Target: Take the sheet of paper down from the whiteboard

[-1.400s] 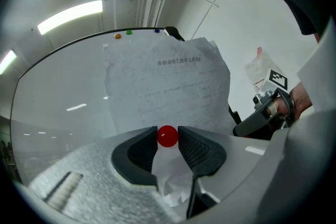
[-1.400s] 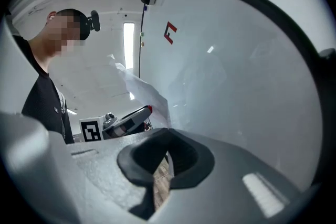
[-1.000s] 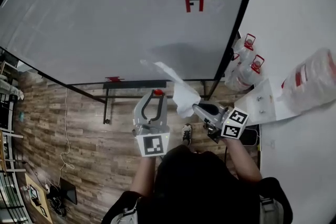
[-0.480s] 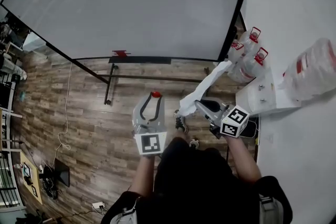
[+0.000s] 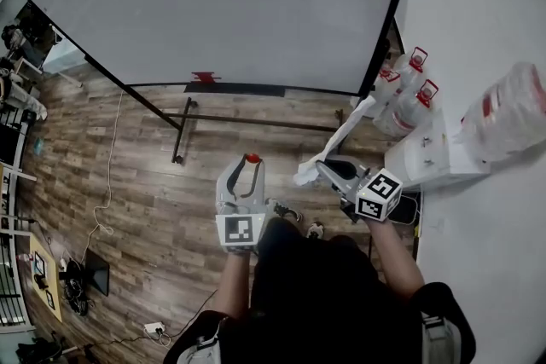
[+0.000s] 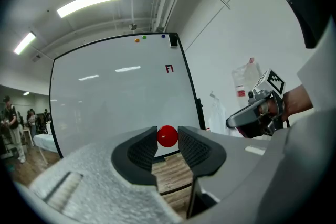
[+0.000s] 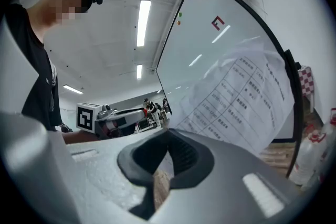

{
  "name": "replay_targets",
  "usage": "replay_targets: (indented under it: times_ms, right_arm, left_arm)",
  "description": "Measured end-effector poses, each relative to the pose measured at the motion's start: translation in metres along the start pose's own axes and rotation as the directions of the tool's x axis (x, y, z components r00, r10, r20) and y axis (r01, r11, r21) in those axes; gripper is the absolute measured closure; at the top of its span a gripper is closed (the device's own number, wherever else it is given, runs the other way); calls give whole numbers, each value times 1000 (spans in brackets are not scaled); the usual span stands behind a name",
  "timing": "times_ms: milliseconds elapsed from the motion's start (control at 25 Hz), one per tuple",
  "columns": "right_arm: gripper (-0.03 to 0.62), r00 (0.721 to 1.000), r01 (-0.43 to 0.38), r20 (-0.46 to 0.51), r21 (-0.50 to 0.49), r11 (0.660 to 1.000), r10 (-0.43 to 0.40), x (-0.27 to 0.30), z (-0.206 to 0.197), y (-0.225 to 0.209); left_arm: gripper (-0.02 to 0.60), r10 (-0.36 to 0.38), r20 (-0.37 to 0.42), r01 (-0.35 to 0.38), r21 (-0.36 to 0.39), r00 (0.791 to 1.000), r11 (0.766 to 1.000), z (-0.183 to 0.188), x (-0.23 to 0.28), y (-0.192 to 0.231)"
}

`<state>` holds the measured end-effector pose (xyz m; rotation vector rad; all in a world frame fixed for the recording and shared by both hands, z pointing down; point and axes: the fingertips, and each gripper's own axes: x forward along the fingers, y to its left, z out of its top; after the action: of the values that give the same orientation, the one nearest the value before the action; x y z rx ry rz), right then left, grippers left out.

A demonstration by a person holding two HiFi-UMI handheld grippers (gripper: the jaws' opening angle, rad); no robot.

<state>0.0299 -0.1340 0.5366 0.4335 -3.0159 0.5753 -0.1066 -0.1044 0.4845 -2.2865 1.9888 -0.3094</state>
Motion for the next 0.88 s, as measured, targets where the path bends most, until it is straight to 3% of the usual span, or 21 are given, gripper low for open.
replay_targets:
  times_ms: [200,400,880]
  right_arm:
    - [589,999,45,-28,-26,999,-46,6,-4,-2]
    - [589,994,104,-24,-47,994,-105,13,-1,-14]
    - [589,994,88,-66,-72,994,-93,2,-7,-11]
  left_arm:
    - [451,-81,-58,75,-99,995,992,-32,3,5]
    - [451,-80,-49,74,-106,996,992,-33,8,11]
    - [451,-70,-38,65,-125,997,990,-30,4,-1]
